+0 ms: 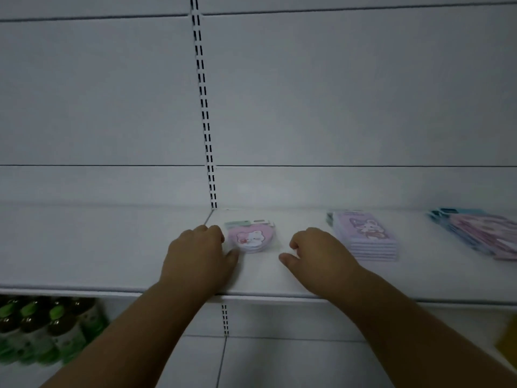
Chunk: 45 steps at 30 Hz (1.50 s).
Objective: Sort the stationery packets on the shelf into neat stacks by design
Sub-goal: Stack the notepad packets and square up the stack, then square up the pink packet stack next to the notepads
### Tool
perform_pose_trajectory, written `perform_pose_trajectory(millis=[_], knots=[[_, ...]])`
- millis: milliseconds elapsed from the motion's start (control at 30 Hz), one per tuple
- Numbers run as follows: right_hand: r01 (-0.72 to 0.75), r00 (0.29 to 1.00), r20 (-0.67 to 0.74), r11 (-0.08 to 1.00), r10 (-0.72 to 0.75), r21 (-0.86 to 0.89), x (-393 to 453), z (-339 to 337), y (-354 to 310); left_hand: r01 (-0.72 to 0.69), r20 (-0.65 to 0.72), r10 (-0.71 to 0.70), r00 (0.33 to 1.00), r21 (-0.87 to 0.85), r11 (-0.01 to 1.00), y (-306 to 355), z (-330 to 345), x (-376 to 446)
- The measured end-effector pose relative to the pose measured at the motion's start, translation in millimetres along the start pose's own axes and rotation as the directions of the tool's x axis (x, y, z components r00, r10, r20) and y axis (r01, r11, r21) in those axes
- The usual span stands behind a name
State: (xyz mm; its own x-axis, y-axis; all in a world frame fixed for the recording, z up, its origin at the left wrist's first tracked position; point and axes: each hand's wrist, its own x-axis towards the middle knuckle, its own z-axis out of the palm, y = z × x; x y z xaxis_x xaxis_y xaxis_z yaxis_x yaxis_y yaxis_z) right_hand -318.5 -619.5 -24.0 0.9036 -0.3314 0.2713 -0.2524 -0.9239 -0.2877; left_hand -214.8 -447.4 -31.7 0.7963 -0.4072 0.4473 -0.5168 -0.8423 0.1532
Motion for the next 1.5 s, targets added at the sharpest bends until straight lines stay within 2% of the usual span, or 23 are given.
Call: perform_pose_trajectory(millis=[67,233,567,700,833,933,1367,1500], knots=[[-0.053,0.999,0.007,0.999,0.053,-0.003,3,3,-6,-0.049,0.025,0.05,0.998,-0.017,0.999,-4,4,5],[-0.148,0.989,0.006,0.988,0.147,0.04,15,7,-17,-0.097,0.059,0.11,0.992,-0.185,0.978,-12,6,16],[-0.205,0.978,-0.039,0.978,0.207,0.042,-4,8,-24,-0.136,0.106,0.184,0.977,-0.352,0.926,-18,1,9],[-0.179,0.981,-0.073,0.984,0.179,-0.001,-12,6,-22,-0.157,0.094,0.201,0.975,-0.347,0.925,-20,-1,5],[-0.103,0.981,-0.16,0.993,0.111,0.054,-15,9,-19,-0.162,0.075,0.196,0.978,-0.322,0.933,-21,-2,4],[-0.031,0.99,-0.137,0.998,0.039,0.055,-14,10,-19,-0.174,0.067,0.203,0.977,-0.3,0.938,-21,-4,4],[-0.001,0.989,-0.147,0.999,0.008,0.046,-8,12,-18,-0.195,0.054,0.216,0.975,-0.256,0.947,-17,-3,3],[0.016,0.977,-0.211,1.0,-0.011,0.025,-14,10,-18,-0.231,0.015,0.239,0.971,-0.206,0.951,-16,-6,1]])
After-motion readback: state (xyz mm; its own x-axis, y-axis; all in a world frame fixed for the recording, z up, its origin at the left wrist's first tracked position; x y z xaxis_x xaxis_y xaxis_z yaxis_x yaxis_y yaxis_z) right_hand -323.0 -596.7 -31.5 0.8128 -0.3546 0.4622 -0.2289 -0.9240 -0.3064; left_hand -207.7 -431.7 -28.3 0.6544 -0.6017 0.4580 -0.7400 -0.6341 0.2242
